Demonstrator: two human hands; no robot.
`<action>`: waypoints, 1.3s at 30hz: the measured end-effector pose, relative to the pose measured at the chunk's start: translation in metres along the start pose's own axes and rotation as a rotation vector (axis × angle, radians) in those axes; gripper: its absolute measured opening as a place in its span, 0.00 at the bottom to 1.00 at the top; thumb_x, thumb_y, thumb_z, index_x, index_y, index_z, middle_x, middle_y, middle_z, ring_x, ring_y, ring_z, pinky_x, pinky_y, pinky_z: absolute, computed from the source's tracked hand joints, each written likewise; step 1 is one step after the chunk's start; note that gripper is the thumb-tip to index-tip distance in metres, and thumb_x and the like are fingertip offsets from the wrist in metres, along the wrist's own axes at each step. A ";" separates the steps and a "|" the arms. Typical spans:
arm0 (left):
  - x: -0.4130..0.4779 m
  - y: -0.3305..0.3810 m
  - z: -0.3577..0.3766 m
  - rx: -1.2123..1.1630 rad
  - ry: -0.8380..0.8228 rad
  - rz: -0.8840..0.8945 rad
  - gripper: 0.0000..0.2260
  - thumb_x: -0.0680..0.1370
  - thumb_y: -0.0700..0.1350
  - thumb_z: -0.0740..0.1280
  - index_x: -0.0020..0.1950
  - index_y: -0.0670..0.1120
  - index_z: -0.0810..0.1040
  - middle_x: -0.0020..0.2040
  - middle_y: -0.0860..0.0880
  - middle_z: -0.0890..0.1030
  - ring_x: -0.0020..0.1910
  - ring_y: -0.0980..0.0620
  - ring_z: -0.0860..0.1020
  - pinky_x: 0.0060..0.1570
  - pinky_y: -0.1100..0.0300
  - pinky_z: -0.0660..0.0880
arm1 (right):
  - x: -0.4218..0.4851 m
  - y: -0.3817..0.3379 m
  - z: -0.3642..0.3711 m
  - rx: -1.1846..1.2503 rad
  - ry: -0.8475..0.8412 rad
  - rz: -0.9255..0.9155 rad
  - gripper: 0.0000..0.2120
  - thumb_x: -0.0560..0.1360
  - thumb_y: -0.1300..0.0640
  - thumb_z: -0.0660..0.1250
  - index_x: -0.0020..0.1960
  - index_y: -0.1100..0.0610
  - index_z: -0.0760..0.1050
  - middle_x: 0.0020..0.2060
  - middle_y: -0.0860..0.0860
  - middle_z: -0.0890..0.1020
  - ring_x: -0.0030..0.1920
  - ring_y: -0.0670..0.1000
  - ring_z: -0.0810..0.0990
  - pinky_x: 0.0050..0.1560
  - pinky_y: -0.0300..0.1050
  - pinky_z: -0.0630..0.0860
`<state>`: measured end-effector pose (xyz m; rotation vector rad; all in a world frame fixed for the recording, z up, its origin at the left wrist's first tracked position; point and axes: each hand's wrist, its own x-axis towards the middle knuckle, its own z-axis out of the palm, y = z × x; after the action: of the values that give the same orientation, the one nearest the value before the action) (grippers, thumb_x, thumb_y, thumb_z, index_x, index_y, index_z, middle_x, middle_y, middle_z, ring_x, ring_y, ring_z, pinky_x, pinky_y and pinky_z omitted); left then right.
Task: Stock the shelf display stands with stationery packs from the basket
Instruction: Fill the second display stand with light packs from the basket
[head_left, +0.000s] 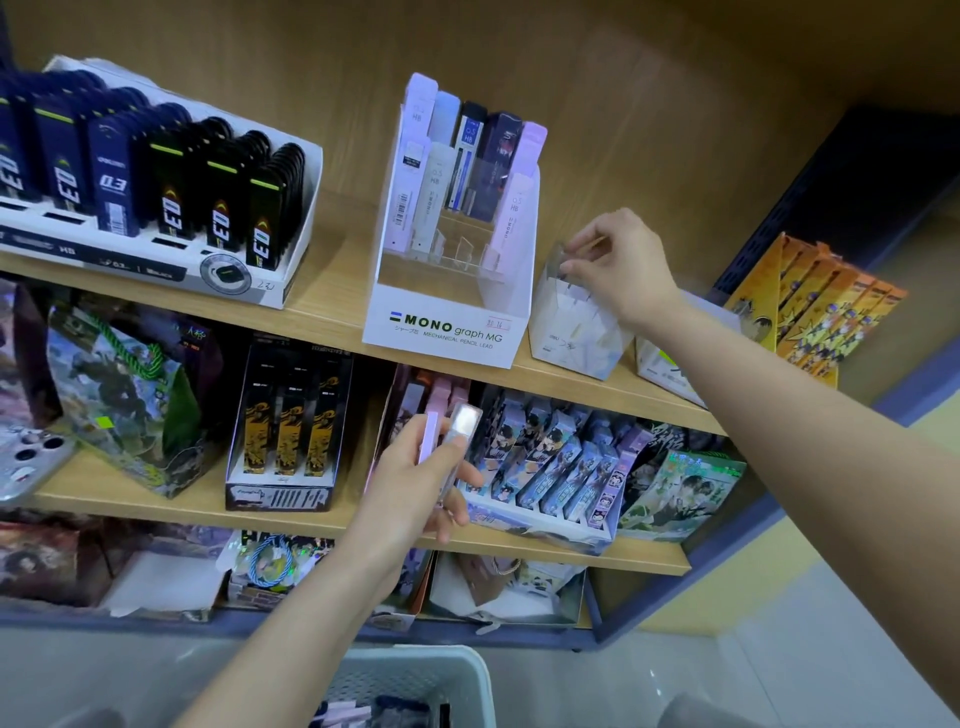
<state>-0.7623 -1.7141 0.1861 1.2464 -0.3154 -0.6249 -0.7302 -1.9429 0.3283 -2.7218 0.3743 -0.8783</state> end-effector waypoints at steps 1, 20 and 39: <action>0.000 0.000 0.000 0.002 -0.002 0.005 0.04 0.81 0.44 0.61 0.55 0.47 0.73 0.33 0.50 0.81 0.24 0.51 0.72 0.19 0.63 0.66 | 0.001 0.001 0.002 -0.038 0.009 -0.008 0.06 0.71 0.59 0.72 0.44 0.53 0.76 0.49 0.51 0.76 0.38 0.44 0.73 0.37 0.27 0.67; -0.006 -0.002 0.003 0.153 -0.058 0.145 0.06 0.81 0.47 0.61 0.55 0.53 0.76 0.36 0.53 0.81 0.23 0.56 0.67 0.23 0.70 0.63 | -0.161 -0.055 0.015 0.263 -0.330 -0.004 0.06 0.78 0.53 0.63 0.53 0.45 0.68 0.46 0.42 0.75 0.43 0.40 0.74 0.43 0.30 0.70; -0.014 0.007 -0.002 0.396 -0.055 0.107 0.08 0.80 0.52 0.60 0.56 0.51 0.64 0.49 0.53 0.80 0.27 0.55 0.70 0.34 0.59 0.68 | -0.129 -0.057 -0.039 0.628 -0.051 0.247 0.07 0.77 0.64 0.64 0.55 0.60 0.72 0.44 0.54 0.80 0.39 0.47 0.82 0.42 0.36 0.79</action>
<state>-0.7700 -1.7028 0.1939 1.5803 -0.5675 -0.5190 -0.8450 -1.8546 0.3086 -2.0663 0.3432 -0.7059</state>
